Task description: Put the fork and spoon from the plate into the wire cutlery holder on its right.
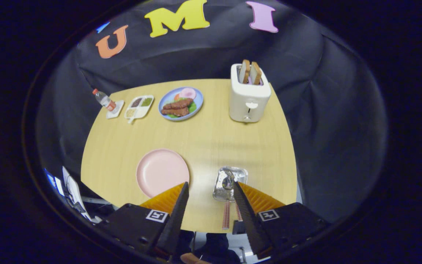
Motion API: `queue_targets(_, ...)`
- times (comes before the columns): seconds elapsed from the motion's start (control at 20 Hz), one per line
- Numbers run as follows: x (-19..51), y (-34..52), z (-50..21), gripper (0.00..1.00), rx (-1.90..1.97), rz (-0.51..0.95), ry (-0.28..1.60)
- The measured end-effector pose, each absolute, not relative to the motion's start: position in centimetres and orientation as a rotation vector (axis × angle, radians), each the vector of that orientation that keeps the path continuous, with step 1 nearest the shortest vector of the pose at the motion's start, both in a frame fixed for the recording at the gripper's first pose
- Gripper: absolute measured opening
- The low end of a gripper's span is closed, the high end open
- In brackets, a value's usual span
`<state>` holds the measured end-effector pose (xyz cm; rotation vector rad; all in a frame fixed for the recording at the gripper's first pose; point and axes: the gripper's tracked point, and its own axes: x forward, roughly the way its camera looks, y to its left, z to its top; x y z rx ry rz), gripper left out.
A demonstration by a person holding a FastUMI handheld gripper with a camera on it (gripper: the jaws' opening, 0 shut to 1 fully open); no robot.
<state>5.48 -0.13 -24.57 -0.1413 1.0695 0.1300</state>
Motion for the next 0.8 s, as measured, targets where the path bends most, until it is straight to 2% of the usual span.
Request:
queue_targets(0.1, 5.6, 1.0, -22.9, 0.81, -0.132, 0.144, 0.984)
queue_targets(0.4, 5.0, 3.6, -17.5, 0.92, -0.192, 0.145, 0.746)
queue_targets(0.45, 4.9, 4.2, -16.8, 0.98, -0.196, 0.143, 0.715)
queue_targets(0.8, 4.3, 8.1, -9.8, 0.98, -0.126, 0.114, 0.449)
